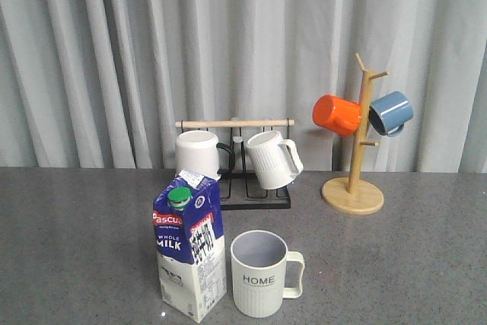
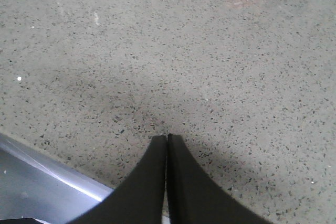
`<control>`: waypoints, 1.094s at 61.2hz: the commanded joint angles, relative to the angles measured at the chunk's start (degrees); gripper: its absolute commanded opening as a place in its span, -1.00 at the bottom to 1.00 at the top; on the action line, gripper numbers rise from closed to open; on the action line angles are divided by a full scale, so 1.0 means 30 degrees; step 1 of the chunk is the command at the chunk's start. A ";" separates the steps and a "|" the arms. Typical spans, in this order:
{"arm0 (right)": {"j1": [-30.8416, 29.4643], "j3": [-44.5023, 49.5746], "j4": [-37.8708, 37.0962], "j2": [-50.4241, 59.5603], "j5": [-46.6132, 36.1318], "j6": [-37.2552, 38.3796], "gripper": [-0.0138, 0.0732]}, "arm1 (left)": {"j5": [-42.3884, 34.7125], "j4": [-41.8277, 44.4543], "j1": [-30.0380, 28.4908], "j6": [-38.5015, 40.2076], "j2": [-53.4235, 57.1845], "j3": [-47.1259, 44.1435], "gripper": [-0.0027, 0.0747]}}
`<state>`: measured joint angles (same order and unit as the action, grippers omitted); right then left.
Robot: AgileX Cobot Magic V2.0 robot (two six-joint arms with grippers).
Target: Place milk next to cup
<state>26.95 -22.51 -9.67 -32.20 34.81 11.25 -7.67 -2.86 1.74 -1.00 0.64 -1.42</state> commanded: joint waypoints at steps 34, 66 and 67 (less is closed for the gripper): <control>-0.0008 -0.0472 -0.0217 -0.0067 -0.1102 -0.0067 -0.69 | -0.0678 -0.0004 -0.0053 -0.0051 0.0212 -0.0368 -0.95; -0.0008 -0.0472 -0.0313 -0.0067 -0.1099 -0.0067 -0.69 | -0.0678 -0.0004 -0.0053 -0.0051 0.0212 -0.0368 -0.95; -0.0008 -0.0472 -0.0423 -0.0047 -0.1099 -0.0067 -0.69 | -0.0678 -0.0004 -0.0053 -0.0051 0.0212 -0.0368 -0.95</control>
<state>26.95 -22.51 -9.61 -32.20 34.81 11.25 -5.88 -2.86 1.74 -1.11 0.64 -1.42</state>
